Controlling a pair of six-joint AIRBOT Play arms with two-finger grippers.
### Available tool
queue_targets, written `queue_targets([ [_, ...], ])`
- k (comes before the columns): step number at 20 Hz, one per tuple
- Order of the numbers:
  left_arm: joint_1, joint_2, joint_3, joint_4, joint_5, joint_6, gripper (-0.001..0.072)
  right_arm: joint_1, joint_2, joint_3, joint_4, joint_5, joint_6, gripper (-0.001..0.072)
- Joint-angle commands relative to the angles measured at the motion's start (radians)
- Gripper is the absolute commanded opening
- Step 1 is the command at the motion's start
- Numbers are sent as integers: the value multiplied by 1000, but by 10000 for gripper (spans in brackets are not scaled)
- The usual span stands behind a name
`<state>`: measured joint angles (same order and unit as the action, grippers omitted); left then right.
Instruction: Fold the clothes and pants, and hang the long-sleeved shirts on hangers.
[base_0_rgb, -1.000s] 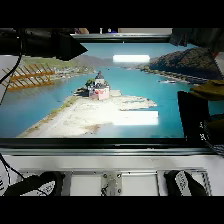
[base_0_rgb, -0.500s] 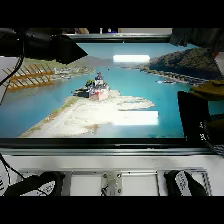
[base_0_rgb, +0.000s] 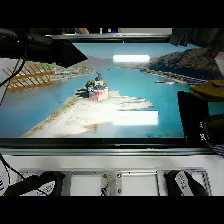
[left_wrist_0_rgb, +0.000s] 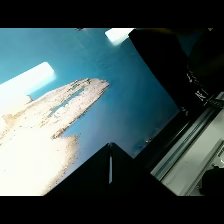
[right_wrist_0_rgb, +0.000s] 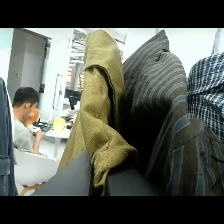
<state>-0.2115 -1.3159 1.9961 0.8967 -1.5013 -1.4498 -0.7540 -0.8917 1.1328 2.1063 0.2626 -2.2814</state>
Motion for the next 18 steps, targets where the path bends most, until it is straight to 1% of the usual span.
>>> queue_targets([
  [1, -1, 0, 0, -1, -3, -6, 20, -1, -42, 46, -1, 33, 0, 16],
  [3, -1, 0, 0, -2, -4, -6, 20, -4, -83, 104, 0, 61, 0, 16],
  [11, -1, 0, 0, -2, -20, -10, 20, -51, -243, 291, 60, 50, 0, 16],
  [14, -1, 0, 0, -2, -39, -37, 20, -52, -288, 326, 80, 47, 1, 16],
  [18, -1, 0, 0, -7, -63, -50, 20, -64, -312, 340, 82, -51, 0, 16],
])
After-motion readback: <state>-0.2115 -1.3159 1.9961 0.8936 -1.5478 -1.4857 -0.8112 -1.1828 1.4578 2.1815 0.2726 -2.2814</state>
